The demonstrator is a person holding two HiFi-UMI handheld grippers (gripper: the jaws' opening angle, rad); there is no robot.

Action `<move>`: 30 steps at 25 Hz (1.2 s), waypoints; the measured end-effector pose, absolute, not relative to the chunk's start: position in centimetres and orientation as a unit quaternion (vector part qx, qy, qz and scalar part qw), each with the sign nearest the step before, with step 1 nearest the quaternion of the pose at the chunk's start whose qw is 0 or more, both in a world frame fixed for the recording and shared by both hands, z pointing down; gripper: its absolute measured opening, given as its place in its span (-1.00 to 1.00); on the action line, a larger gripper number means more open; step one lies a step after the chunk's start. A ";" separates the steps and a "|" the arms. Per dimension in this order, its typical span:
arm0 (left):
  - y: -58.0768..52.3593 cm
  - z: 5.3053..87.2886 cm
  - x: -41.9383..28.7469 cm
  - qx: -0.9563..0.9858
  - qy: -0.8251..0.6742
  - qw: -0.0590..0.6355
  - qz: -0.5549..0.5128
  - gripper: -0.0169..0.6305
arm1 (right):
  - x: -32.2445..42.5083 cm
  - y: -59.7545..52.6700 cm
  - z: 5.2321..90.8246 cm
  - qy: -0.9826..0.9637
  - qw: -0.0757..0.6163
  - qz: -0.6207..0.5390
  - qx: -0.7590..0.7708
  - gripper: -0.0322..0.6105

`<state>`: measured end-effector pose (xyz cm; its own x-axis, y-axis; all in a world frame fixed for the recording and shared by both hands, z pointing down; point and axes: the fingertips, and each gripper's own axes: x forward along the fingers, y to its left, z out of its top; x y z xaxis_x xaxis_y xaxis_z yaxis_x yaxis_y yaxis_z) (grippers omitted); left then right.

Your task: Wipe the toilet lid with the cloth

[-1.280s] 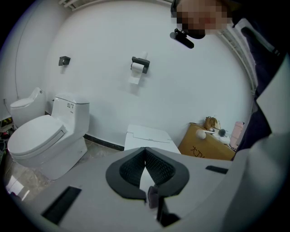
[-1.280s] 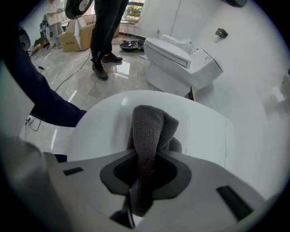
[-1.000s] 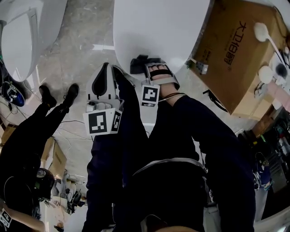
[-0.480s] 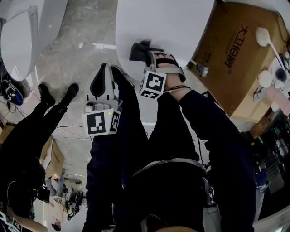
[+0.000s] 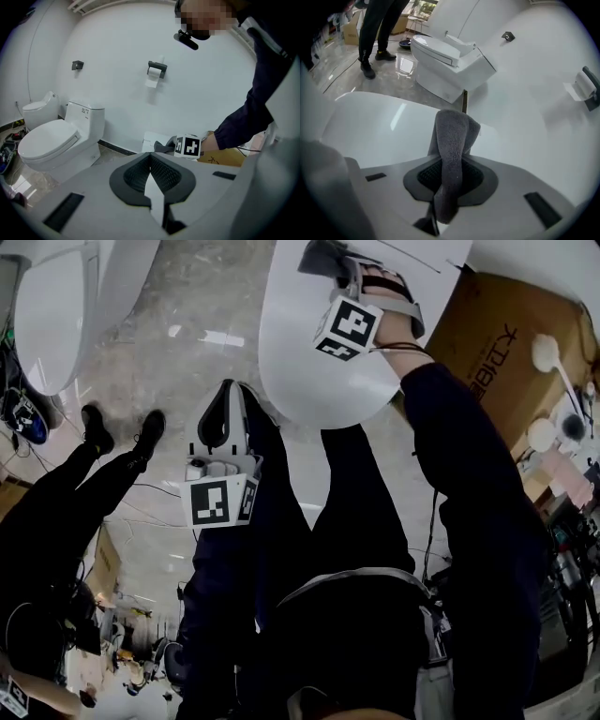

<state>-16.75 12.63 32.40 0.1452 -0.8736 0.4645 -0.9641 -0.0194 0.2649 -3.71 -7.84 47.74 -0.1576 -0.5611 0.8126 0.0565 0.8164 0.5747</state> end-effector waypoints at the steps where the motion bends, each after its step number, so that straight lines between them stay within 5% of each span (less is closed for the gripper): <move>1: 12.5 32.3 -17.3 0.704 -0.653 0.266 0.085 -0.90 | -4.1 -8.9 47.8 -0.715 0.627 -0.258 0.172 -0.67; 16: 13.9 32.9 -19.2 0.677 -0.674 0.279 0.094 -0.90 | -6.4 -15.3 52.1 -0.675 0.659 -0.288 0.162 -0.68; 30: 15.6 33.2 -22.1 0.689 -0.666 0.268 0.098 -0.90 | -6.6 -3.6 52.7 -0.689 0.665 -0.259 0.122 -0.68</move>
